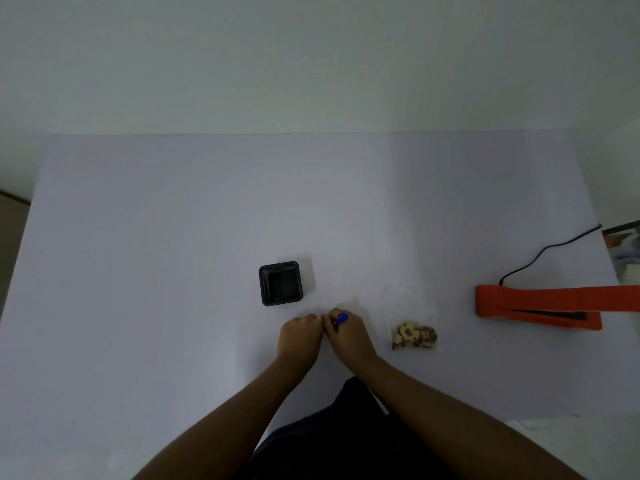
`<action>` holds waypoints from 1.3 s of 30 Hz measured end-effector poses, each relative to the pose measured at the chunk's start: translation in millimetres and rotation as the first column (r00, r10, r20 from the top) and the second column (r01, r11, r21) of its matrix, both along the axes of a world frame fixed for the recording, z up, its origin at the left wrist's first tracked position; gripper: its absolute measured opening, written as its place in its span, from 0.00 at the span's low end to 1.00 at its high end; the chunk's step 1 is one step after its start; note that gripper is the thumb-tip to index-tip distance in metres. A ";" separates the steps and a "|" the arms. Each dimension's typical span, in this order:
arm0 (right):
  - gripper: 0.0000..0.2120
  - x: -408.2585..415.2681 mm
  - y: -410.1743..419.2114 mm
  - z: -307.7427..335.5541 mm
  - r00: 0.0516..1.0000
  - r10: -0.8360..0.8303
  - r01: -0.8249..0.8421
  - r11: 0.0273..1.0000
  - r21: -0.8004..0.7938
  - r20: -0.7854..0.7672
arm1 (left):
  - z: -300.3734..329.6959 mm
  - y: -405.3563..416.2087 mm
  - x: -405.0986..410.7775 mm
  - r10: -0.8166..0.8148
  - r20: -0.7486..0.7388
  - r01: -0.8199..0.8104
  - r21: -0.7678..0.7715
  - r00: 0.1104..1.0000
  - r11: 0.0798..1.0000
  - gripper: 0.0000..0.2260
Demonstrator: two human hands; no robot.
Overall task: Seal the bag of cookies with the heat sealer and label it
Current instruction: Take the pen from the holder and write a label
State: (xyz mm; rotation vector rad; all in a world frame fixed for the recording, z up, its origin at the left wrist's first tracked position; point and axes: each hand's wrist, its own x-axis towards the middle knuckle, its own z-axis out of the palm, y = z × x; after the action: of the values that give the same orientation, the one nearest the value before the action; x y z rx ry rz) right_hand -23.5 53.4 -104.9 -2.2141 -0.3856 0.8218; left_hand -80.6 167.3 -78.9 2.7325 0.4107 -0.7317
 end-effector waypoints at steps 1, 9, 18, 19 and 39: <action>0.15 0.6 0.1 0.1 1.000 0.000 0.000 1.000 0.001 0.005 | 0.3 0.1 0.3 0.000 0.002 0.000 0.002 1.000 1.000 0.05; 0.15 0.0 0.9 1.6 1.000 -0.011 0.011 1.000 -0.009 0.027 | 1.0 -0.3 1.2 0.004 -0.010 -0.004 0.008 1.000 1.000 0.05; 0.15 1.0 1.4 -3.0 0.999 -0.012 0.012 1.000 -0.008 0.037 | 1.7 -0.9 1.9 0.013 -0.025 -0.012 0.006 1.000 1.000 0.05; 0.14 0.8 1.5 -3.1 0.999 -0.012 0.012 1.000 -0.010 0.040 | 1.9 -1.1 1.9 0.015 -0.023 -0.015 0.005 1.000 1.000 0.05; 0.11 -1.6 3.9 -14.5 0.999 -0.045 0.046 0.997 -0.066 0.030 | 4.0 -1.6 2.7 0.017 -0.028 -0.017 -0.006 0.999 1.000 0.05</action>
State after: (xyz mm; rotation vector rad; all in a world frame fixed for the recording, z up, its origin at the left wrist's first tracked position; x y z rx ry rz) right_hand -25.1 57.2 -119.4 -2.2898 -0.3249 0.7894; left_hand -77.8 165.7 -74.8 2.7119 0.4368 -0.7664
